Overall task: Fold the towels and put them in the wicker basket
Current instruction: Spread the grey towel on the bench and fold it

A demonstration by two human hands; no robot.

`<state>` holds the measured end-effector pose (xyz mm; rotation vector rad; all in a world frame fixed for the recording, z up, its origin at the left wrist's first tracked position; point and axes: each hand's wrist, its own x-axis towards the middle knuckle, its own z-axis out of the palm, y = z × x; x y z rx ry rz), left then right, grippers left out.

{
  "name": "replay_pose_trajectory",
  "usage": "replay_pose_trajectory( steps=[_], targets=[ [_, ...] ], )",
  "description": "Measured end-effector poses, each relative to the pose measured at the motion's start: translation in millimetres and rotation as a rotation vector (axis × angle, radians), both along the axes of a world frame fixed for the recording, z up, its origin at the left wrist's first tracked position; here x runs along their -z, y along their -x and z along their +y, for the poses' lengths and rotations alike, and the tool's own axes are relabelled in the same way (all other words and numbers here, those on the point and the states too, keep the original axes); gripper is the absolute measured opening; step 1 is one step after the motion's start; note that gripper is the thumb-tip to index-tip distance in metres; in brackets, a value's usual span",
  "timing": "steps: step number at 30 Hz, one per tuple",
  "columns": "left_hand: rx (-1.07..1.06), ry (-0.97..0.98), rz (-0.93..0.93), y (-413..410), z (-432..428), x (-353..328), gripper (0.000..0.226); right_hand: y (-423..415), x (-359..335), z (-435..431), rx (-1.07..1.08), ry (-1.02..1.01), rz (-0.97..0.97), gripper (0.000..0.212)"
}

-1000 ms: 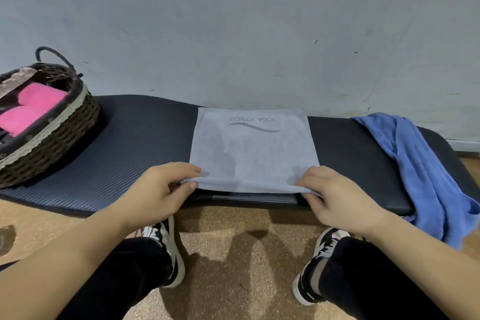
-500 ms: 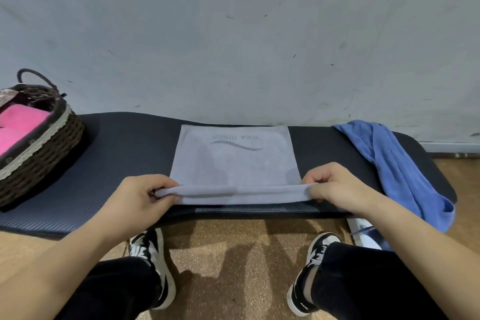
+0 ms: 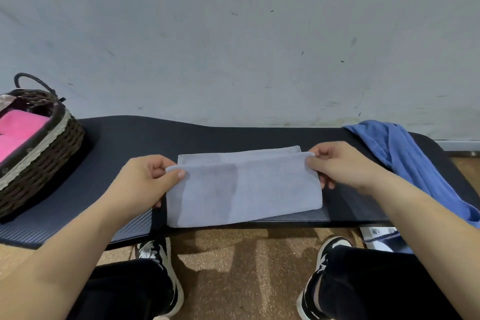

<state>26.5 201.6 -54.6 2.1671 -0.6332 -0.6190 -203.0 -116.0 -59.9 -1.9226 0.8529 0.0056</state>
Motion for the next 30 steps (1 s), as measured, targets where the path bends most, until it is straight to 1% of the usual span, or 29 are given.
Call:
replay_pose_trajectory(
  steps=[2,4,9,14,16,18,19,20,22,23,24,25,26,27,28,29,30],
  targets=[
    [-0.042,-0.026,-0.055,-11.9,-12.5,6.8,0.013,-16.7,3.6,-3.9,0.056,0.030,0.011,0.015],
    [-0.031,-0.062,-0.102,-25.5,-23.1,16.9,0.012,-32.4,9.1,-8.0,0.095,0.020,0.023,0.016],
    [0.039,-0.248,-0.120,-41.1,-43.6,36.2,0.013,-50.7,25.0,-16.7,0.150,-0.021,0.103,0.018],
    [0.005,-0.273,-0.159,-46.5,-48.8,39.0,0.013,-53.7,32.8,-23.3,0.230,0.015,0.102,0.023],
    [0.002,-0.283,-0.181,-45.8,-51.1,39.5,0.013,-54.6,38.1,-22.5,0.240,0.033,0.102,0.019],
    [-0.001,-0.303,-0.196,-43.6,-54.0,38.7,0.011,-57.5,41.7,-20.9,0.228,0.123,0.127,0.014],
    [0.007,-0.325,-0.213,-43.6,-55.0,37.7,0.010,-59.4,42.0,-20.6,0.202,0.219,0.158,0.012],
    [0.023,-0.349,-0.235,-44.8,-55.2,36.5,0.017,-60.7,40.9,-19.5,0.167,0.327,0.194,0.010],
    [0.082,-0.395,-0.256,-47.5,-55.5,34.4,0.048,-61.6,37.7,-16.0,0.108,0.517,0.222,0.025],
    [0.102,-0.420,-0.244,-47.5,-56.2,33.3,0.061,-61.9,34.9,-12.5,0.086,0.577,0.188,0.031],
    [0.108,-0.441,-0.233,-46.8,-56.7,33.7,0.068,-61.9,30.5,-6.7,0.052,0.617,0.122,0.033],
    [0.103,-0.465,-0.217,-44.8,-57.5,33.7,0.069,-62.0,26.2,0.6,-0.012,0.622,0.052,0.036],
    [0.093,-0.478,-0.202,-42.7,-59.0,34.0,0.067,-61.4,21.8,9.2,-0.110,0.598,0.007,0.041],
    [0.078,-0.487,-0.179,-40.7,-60.9,33.8,0.060,-60.4,19.7,18.4,-0.229,0.551,0.007,0.050],
    [0.061,-0.484,-0.160,-40.0,-62.7,34.5,0.049,-58.7,17.8,28.6,-0.353,0.500,0.060,0.064],
    [0.041,-0.478,-0.128,-40.2,-64.0,34.8,0.036,-56.4,18.5,36.3,-0.460,0.461,0.150,0.079],
    [0.016,-0.465,-0.078,-40.6,-64.3,34.4,0.028,-53.9,20.8,40.6,-0.546,0.443,0.258,0.092]
  ],
)
